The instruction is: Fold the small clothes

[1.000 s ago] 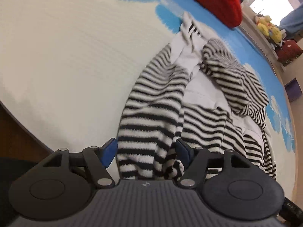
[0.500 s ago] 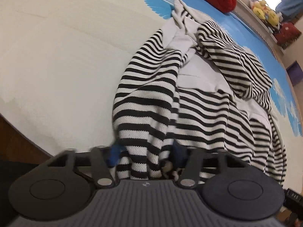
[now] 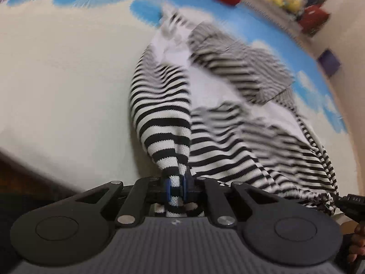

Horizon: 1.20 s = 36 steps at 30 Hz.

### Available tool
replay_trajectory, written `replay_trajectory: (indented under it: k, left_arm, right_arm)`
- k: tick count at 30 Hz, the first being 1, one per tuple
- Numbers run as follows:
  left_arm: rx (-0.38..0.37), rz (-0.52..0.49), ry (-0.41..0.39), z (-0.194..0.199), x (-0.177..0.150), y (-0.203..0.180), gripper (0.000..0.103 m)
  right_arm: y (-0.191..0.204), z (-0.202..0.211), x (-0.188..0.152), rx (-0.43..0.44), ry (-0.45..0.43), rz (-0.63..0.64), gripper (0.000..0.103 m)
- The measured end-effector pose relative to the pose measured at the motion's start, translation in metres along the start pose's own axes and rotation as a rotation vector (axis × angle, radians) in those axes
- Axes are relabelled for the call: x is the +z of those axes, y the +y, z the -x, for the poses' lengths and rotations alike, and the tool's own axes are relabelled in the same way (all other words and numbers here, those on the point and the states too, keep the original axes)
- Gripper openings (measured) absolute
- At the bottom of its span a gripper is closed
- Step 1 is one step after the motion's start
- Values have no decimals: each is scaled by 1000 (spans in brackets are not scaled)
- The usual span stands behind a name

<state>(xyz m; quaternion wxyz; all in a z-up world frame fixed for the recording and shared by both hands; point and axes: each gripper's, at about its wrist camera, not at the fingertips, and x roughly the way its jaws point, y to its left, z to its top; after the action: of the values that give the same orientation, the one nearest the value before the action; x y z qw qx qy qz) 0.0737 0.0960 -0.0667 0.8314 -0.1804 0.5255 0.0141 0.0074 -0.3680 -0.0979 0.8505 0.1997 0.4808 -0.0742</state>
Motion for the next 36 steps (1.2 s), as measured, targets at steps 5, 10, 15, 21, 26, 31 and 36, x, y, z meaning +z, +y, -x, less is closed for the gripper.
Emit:
replay_trajectory:
  k: [5,10,15,21,26,31,36]
  left_arm:
    - [14,109,88,-23,5,22,21]
    - [27,74,88,-26,3,14,26]
    - [36,69,88,-26,-2,18,25]
    - [35,10,51,-18,-4,10,12]
    - [31,-16,22,-11,-4,7,11]
    - [30,-42,-8,-4,-5,4,11]
    - [21,-72,-58,11,-4,0,10]
  right_arm:
    - [11,-25,-9,-22,87,25,14]
    - [17,-32,-12,-41,118,57,33]
    - [23,-35,-17,-52,121,119,34]
    - [24,-25,-21,-9,98,127,12]
    - [25,-15,-19,8,56,122,9]
    - [24,-7,-18,27,23,112,9]
    - [26,8,-16,57,-32,114,8]
